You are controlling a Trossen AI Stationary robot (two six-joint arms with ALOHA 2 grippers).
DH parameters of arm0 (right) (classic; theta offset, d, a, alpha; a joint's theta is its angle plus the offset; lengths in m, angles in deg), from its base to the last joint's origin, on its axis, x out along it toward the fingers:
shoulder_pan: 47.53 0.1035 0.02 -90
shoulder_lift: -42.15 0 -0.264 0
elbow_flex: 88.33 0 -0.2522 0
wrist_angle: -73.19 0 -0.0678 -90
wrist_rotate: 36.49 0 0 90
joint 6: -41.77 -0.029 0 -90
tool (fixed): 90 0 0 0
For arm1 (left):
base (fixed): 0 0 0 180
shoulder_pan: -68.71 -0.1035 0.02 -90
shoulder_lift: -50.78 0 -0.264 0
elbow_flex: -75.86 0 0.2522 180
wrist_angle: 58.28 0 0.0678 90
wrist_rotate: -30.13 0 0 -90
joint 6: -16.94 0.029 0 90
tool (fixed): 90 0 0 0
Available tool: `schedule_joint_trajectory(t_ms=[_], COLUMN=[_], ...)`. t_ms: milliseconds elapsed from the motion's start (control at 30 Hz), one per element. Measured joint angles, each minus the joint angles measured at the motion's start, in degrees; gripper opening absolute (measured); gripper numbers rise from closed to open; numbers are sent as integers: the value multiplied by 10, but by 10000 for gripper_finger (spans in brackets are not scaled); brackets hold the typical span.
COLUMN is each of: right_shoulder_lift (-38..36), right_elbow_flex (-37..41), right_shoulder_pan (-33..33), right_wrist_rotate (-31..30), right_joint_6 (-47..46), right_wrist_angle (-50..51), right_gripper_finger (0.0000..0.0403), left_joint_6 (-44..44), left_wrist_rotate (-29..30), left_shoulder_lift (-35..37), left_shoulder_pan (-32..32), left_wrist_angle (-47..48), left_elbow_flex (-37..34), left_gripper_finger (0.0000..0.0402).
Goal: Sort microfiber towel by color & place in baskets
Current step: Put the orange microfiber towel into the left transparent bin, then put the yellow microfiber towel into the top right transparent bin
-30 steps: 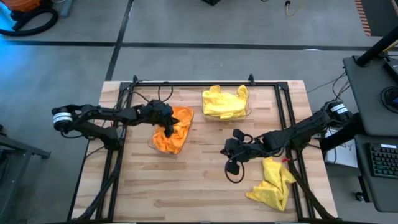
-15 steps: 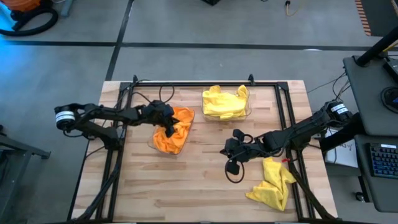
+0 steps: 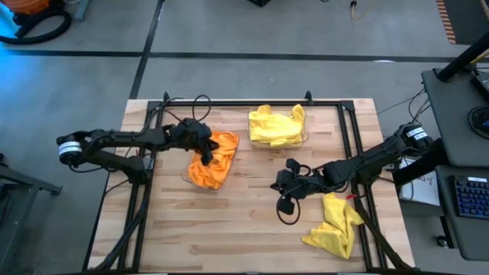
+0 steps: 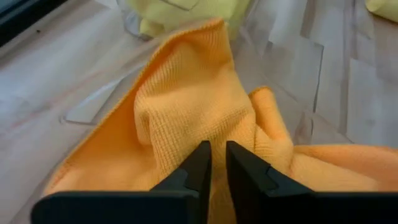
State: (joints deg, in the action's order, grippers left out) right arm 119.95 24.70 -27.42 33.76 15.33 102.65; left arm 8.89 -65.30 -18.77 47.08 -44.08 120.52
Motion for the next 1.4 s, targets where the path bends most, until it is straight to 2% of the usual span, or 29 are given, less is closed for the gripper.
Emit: schedule_joint_trajectory(t_ms=[233,400,567,700,833,967,1267,1400], right_shoulder_lift=[0,0,0,0,0,0,0,0], right_elbow_flex=[0,0,-10,-19,-29,-37,-46,-46], right_shoulder_pan=[0,0,0,3,4,4,6,17], right_wrist_rotate=[1,3,7,22,24,24,69,80], right_joint_6=[-1,-10,-26,-32,-32,-32,-91,-156], right_wrist_angle=[0,0,8,22,38,40,87,155], right_gripper_finger=[9,9,9,9,9,9,9,9], left_joint_6=[1,1,8,-17,-70,-103,-57,-46], left_wrist_rotate=[2,5,8,30,30,44,221,244], left_shoulder_lift=[21,43,94,167,231,256,232,219], left_shoulder_pan=[0,0,4,29,88,178,393,445], left_wrist_angle=[86,147,138,89,-7,-91,-120,-120], left_elbow_flex=[45,88,98,67,13,-31,-37,-40], left_gripper_finger=[85,104,107,106,101,97,95,95])
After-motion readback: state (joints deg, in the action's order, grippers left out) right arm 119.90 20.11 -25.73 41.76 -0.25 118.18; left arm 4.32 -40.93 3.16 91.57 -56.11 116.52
